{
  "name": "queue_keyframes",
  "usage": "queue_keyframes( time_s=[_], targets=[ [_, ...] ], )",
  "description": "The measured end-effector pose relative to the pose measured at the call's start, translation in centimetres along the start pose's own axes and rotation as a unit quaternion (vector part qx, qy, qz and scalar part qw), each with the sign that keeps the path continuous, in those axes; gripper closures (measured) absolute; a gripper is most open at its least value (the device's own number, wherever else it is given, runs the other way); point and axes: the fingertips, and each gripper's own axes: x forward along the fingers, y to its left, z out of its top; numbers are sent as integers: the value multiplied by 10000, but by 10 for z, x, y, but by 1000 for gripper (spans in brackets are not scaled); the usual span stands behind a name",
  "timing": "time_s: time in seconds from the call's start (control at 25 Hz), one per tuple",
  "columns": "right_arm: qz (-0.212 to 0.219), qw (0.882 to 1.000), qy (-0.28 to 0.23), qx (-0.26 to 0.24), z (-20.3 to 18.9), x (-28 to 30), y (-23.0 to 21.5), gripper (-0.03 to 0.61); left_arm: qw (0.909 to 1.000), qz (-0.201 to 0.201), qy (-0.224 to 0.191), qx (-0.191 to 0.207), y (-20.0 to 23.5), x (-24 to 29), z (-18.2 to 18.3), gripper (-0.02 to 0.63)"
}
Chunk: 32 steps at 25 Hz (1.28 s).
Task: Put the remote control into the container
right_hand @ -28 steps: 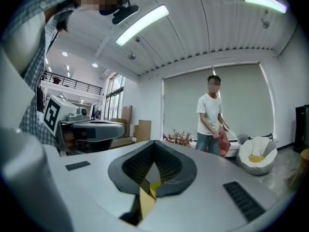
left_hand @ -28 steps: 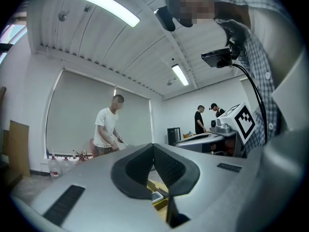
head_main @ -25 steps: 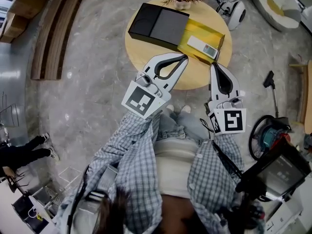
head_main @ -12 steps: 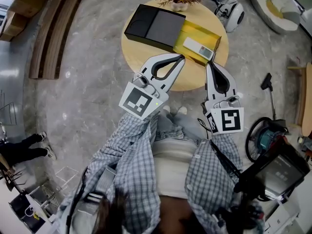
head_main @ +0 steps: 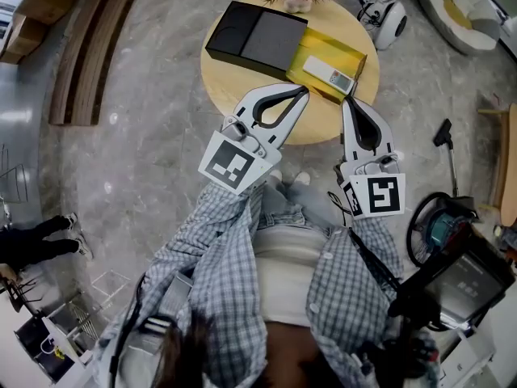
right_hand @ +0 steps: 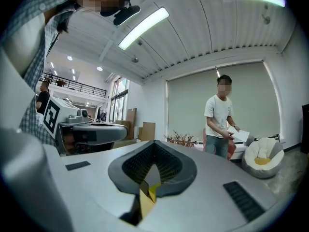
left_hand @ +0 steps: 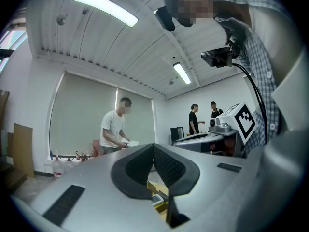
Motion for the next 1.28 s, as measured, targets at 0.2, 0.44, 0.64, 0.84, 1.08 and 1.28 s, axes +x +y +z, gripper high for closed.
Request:
queue_keyframes(
  time_s=[0.2, 0.44, 0.64, 0.84, 1.08, 1.28],
  targets=[
    [8, 10000, 3, -3, 0, 0, 1, 574, 10000, -5, 20, 16, 0, 0, 0, 606],
    [21, 10000, 8, -2, 0, 1, 2, 574, 10000, -25, 42, 36, -1, 1, 0, 606],
    [51, 10000, 24, -5, -1, 1, 3, 574, 10000, -54, 61, 28, -3, 1, -1, 606],
    [62, 10000, 42, -20, -2, 1, 3, 574, 10000, -68, 51, 41, -4, 2, -1, 606],
    [65, 10000, 57, -41, -2, 1, 3, 574, 10000, -79, 36, 32, -5, 2, 0, 606],
    [120, 9999, 61, -51, -3, 2, 6, 574, 10000, -37, 27, 47, -4, 1, 0, 606]
  ],
)
